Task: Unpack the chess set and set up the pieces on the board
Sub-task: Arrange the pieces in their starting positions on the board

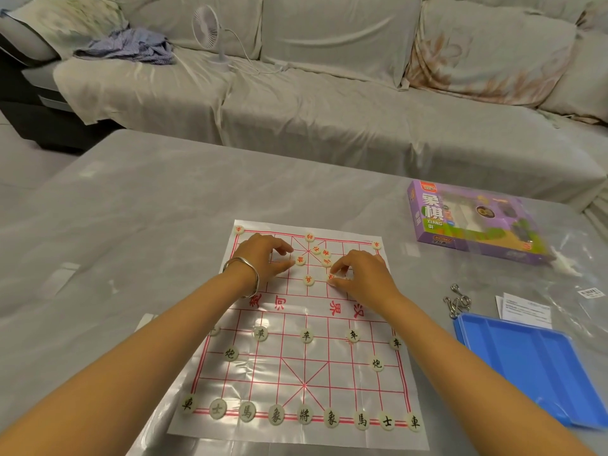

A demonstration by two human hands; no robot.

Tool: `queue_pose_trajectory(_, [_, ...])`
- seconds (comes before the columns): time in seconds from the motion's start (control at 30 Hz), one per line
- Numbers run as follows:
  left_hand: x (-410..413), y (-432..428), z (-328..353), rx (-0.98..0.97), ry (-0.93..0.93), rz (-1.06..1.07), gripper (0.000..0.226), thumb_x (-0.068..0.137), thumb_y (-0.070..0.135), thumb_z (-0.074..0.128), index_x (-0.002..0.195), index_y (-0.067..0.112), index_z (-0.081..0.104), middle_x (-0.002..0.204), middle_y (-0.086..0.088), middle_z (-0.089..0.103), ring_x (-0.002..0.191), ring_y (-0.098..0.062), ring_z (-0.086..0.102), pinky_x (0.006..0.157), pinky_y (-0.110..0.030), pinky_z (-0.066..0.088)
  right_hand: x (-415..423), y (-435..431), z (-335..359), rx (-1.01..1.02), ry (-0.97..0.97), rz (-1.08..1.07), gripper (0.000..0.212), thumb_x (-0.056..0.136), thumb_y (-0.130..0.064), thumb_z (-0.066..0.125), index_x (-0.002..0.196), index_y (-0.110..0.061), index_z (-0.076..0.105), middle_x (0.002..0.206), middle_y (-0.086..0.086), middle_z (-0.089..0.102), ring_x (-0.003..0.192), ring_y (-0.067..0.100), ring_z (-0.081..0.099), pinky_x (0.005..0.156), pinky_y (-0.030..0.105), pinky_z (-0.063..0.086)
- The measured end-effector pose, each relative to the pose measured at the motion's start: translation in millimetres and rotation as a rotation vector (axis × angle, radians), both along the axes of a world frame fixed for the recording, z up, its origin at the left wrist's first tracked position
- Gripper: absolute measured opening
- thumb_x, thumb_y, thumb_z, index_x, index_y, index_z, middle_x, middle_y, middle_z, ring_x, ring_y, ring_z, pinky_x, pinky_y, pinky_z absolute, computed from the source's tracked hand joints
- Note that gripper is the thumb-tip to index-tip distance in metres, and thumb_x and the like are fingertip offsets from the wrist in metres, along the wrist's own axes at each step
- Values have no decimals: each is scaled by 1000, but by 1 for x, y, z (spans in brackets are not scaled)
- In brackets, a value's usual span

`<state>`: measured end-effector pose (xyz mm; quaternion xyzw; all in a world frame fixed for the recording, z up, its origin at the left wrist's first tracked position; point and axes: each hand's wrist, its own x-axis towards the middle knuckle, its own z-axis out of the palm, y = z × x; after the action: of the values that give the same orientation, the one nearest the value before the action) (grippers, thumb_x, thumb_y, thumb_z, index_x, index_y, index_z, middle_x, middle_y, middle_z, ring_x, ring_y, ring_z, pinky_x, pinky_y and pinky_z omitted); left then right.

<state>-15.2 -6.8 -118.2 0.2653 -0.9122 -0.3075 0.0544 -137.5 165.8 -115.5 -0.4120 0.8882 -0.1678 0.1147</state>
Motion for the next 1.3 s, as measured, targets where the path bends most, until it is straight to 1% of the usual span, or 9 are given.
queue_pose_trajectory(0.27, [-21,4,-4,14,-53,-37,32,79,34,70,109,25,66,99,6,66,93,-12,55,87,-28,48,-8,-6,1,9,-45,12,30,81,-42,68,105,-25,66,109,-6,62,94,9,51,95,29,38])
queue_pose_trajectory(0.43, [-31,8,-3,-6,-75,-61,31,80,33,69,108,22,66,98,4,66,89,-14,57,82,-26,50,-15,-14,0,-57,0,-109,32,81,-46,66,103,-22,67,101,-5,63,84,7,49,83,22,39])
queue_pose_trajectory(0.5, [-33,8,-3,-19,-82,-51,30,79,34,69,106,22,66,98,3,66,87,-14,58,79,-25,50,-13,-20,-3,-29,12,-139,36,80,-49,66,101,-20,68,101,-4,64,85,9,51,90,29,44])
queue_pose_trajectory(0.57, [-34,6,-3,-43,-92,-20,30,79,37,69,104,21,65,97,2,66,86,-15,58,77,-24,49,-10,-27,-6,-13,29,-160,38,79,-52,66,99,-20,67,102,-3,64,90,12,54,97,36,43])
queue_pose_trajectory(0.77, [-32,-4,-4,-61,-83,33,34,77,41,70,102,19,63,99,2,65,88,-16,57,78,-24,47,-6,-33,-10,-20,61,-166,35,81,-50,64,101,-20,65,105,-2,64,98,14,54,99,33,34])
queue_pose_trajectory(0.9, [-29,-12,-4,-31,-95,-64,37,76,40,71,109,26,63,103,5,62,92,-13,53,84,-27,48,-10,-30,-10,-37,20,-144,33,82,-45,66,103,-20,67,107,-2,64,97,13,54,99,33,36])
queue_pose_trajectory(1.03, [-27,-18,-4,6,-81,-92,28,76,36,72,100,25,67,95,8,61,87,-12,53,79,-23,47,-13,-27,-9,-21,-17,-111,33,81,-42,68,107,-22,66,110,-3,63,90,9,50,99,34,41])
queue_pose_trajectory(1.2, [-26,-21,-3,6,-98,-136,35,74,38,74,106,29,63,91,10,58,86,-12,53,80,-24,48,-18,-28,-7,-47,-53,-115,35,78,-43,71,106,-24,61,107,-5,61,88,8,48,91,29,46])
queue_pose_trajectory(1.3, [-26,-21,-3,28,-84,-141,28,77,33,72,104,28,67,91,9,59,86,-13,53,79,-24,48,-20,-29,-6,-86,-75,-143,36,78,-44,70,106,-26,57,106,-6,60,88,8,50,81,23,45])
